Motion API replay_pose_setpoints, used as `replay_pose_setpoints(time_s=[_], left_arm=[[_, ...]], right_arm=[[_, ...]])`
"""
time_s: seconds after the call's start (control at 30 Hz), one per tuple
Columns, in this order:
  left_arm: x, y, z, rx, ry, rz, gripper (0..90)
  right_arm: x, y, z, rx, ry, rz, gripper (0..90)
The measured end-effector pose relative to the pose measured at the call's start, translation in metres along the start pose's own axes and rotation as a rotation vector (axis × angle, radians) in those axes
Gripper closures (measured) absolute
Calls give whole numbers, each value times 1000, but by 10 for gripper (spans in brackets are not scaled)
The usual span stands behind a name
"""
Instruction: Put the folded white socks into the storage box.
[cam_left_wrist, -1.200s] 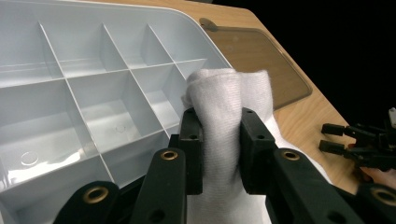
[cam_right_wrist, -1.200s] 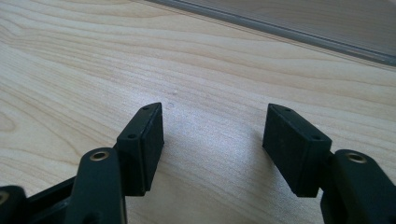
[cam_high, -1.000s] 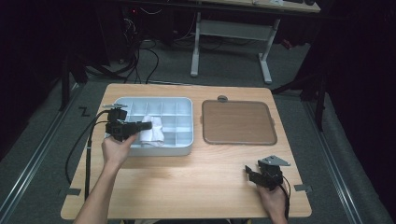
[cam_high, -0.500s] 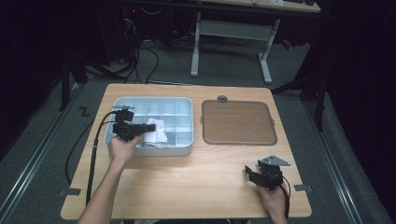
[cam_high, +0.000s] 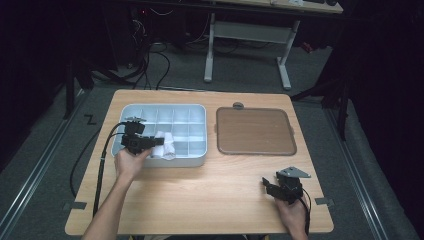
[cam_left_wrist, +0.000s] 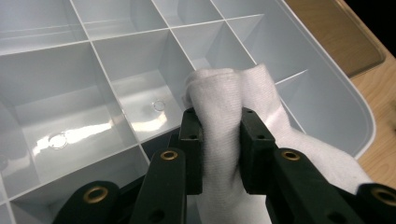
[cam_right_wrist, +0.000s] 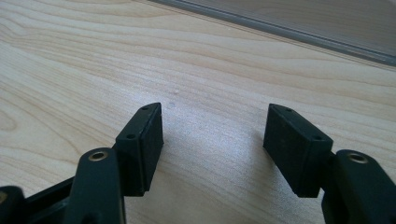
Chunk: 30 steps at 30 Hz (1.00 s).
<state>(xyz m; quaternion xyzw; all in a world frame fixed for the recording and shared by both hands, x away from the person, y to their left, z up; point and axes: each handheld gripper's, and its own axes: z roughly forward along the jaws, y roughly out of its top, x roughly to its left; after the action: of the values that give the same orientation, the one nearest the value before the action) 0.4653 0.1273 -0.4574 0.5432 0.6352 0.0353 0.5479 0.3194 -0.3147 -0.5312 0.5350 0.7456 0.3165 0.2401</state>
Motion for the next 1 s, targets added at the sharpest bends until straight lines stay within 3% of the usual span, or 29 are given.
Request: replay_pose_setpoints(time_s=[0.37, 1.0], left_arm=[[4, -4, 2, 6, 30, 59, 743], [6, -9, 5, 17, 61, 95, 744]], right_arm=[[0, 0, 0, 0, 1, 0, 382], [0, 0, 0, 0, 2, -3, 381]])
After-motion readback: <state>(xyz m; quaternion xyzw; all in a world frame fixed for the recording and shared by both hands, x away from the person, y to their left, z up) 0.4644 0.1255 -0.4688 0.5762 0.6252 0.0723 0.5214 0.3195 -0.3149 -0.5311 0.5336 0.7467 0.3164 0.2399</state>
